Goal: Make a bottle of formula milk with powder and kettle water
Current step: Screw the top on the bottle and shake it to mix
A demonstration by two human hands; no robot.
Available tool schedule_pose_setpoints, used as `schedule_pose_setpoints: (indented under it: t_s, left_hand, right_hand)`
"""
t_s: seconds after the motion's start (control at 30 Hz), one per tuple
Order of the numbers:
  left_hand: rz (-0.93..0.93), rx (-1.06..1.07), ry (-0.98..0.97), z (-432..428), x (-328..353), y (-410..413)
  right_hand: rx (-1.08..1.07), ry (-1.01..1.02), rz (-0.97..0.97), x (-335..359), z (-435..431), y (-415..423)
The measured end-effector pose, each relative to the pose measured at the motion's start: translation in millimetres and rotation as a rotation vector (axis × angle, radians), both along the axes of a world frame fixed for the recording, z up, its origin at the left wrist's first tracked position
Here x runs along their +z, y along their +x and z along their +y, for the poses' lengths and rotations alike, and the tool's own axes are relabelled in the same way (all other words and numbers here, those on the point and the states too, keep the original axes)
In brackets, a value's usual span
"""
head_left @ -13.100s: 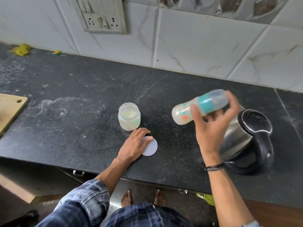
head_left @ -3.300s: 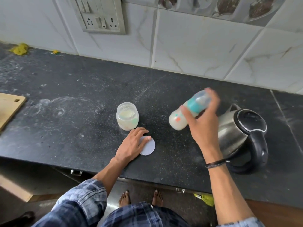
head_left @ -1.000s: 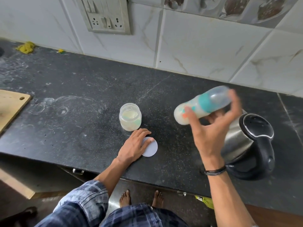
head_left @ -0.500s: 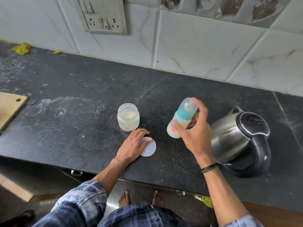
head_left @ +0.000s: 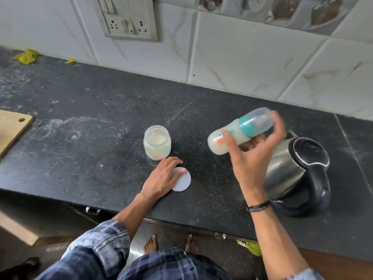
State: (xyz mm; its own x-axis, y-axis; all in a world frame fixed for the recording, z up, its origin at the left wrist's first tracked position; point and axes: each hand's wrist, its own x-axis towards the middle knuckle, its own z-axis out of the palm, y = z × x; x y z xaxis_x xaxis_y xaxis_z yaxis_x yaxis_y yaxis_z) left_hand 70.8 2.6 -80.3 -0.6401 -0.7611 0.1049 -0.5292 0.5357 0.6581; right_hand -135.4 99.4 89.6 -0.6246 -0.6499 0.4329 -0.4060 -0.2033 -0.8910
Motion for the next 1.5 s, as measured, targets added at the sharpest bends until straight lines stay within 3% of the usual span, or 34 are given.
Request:
schedule_pose_setpoints:
  t_s: [0.1, 0.27, 0.33, 0.4, 0.43, 0.53, 0.6, 0.73, 0.87, 0.9, 1.03, 1.2, 1.23, 1.33, 1.37, 1.5]
  left_hand:
    - [0.010, -0.008, 0.006, 1, 1, 0]
    - [-0.004, 0.006, -0.006, 1, 5, -2]
    - [0.003, 0.007, -0.010, 1, 3, 0]
    - [0.008, 0.003, -0.006, 1, 4, 1]
    - [0.009, -0.001, 0.000, 1, 4, 1]
    - [-0.003, 0.009, -0.008, 1, 6, -2]
    - [-0.005, 0.014, -0.012, 1, 6, -1]
    - [0.002, -0.005, 0.007, 2, 6, 1]
    - [-0.007, 0.005, 0.005, 1, 11, -2]
    - [-0.007, 0.009, 0.005, 2, 12, -1]
    - [0.002, -0.007, 0.022, 4, 12, 1]
    - [-0.018, 0.002, 0.007, 2, 13, -1]
    - [-0.014, 0.005, 0.004, 3, 11, 0]
    - [-0.006, -0.001, 0.017, 3, 10, 0]
    - [-0.005, -0.005, 0.021, 3, 11, 0]
    - [-0.016, 0.000, 0.005, 3, 11, -1]
  right_hand:
    - [0.061, 0.318, 0.011, -5, 2, 1]
    - [-0.036, -0.130, -0.157, 0, 5, 2]
    - [0.003, 0.010, -0.059, -2, 2, 3]
    - [0.091, 0.320, 0.089, -6, 2, 3]
    - [0.097, 0.349, 0.097, -7, 5, 2]
    - [0.071, -0.010, -0.128, 0, 4, 4]
    - [0.030, -0.099, -0.160, 1, -1, 5]
    - [0.090, 0.346, 0.106, -7, 0, 4]
    - [0.022, -0.096, -0.180, -3, 3, 3]
    - [0.004, -0.111, -0.182, -4, 1, 4]
    - [0.066, 0.401, 0.124, -15, 3, 6]
    - [0.017, -0.030, -0.085, -10, 8, 7]
    - [0.003, -0.001, -0.074, -10, 7, 8]
    - [0.040, 0.349, 0.060, -13, 6, 10]
    - [0.042, 0.330, 0.061, -13, 9, 10]
    - [-0.020, -0.117, -0.081, -7, 11, 11]
